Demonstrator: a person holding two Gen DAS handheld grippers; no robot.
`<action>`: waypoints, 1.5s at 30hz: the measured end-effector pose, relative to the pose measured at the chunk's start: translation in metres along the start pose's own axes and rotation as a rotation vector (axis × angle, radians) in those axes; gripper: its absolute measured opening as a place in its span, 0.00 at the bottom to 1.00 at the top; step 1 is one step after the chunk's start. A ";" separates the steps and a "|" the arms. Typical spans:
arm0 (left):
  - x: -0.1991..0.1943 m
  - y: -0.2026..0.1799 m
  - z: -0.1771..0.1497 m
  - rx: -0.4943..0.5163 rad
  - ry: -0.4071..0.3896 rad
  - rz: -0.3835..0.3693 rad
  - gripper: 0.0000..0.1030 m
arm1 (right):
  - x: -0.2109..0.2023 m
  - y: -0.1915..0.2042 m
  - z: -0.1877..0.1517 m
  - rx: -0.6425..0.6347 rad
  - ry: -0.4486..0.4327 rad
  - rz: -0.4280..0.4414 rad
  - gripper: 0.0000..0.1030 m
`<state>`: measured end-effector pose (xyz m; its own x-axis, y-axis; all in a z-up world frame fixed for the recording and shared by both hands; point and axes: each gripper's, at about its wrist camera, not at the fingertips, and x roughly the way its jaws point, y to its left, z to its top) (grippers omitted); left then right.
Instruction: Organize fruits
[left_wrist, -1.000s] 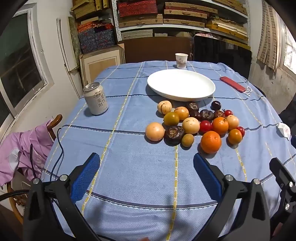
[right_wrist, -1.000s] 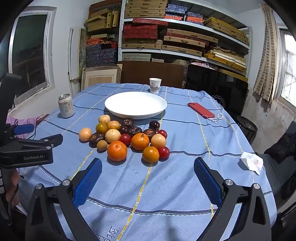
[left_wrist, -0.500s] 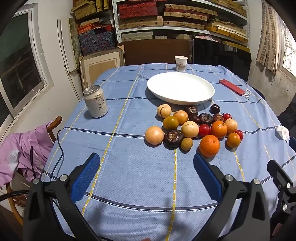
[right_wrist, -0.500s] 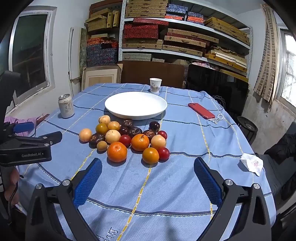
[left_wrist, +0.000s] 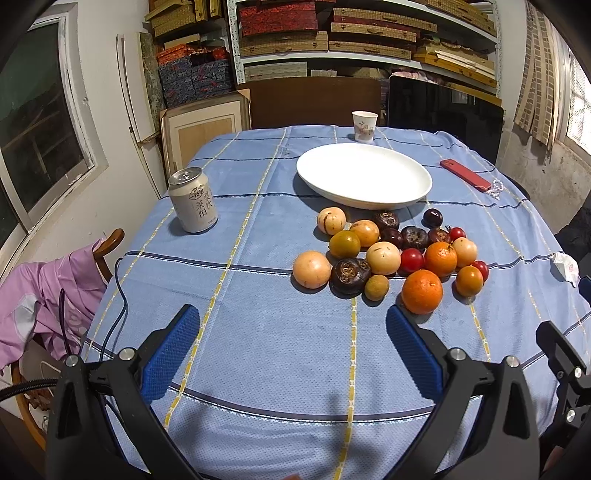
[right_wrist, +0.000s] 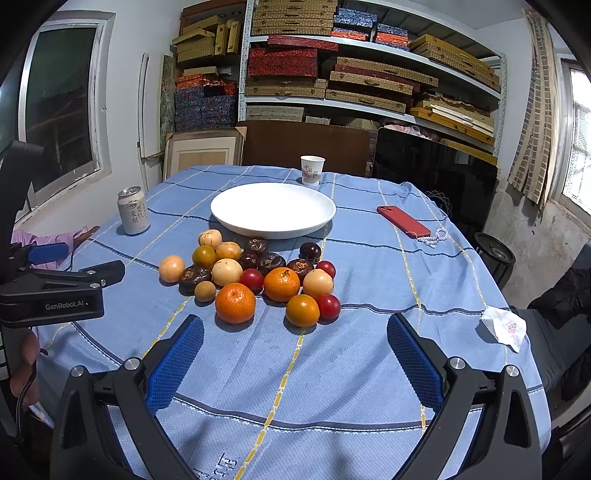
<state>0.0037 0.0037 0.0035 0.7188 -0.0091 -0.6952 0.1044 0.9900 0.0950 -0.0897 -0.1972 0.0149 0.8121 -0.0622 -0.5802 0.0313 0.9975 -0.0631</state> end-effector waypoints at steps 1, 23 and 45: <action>0.000 -0.001 0.000 0.004 -0.002 0.012 0.96 | 0.000 0.000 0.000 0.001 -0.003 -0.002 0.97; -0.009 0.001 -0.003 0.008 -0.059 -0.011 0.96 | -0.011 -0.003 0.000 -0.009 -0.046 -0.016 0.97; -0.005 0.004 -0.005 -0.001 -0.044 -0.005 0.96 | -0.010 -0.001 -0.001 -0.011 -0.043 -0.013 0.97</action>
<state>-0.0025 0.0080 0.0039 0.7480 -0.0202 -0.6634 0.1072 0.9901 0.0908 -0.0985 -0.1975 0.0201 0.8362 -0.0733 -0.5436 0.0359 0.9962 -0.0792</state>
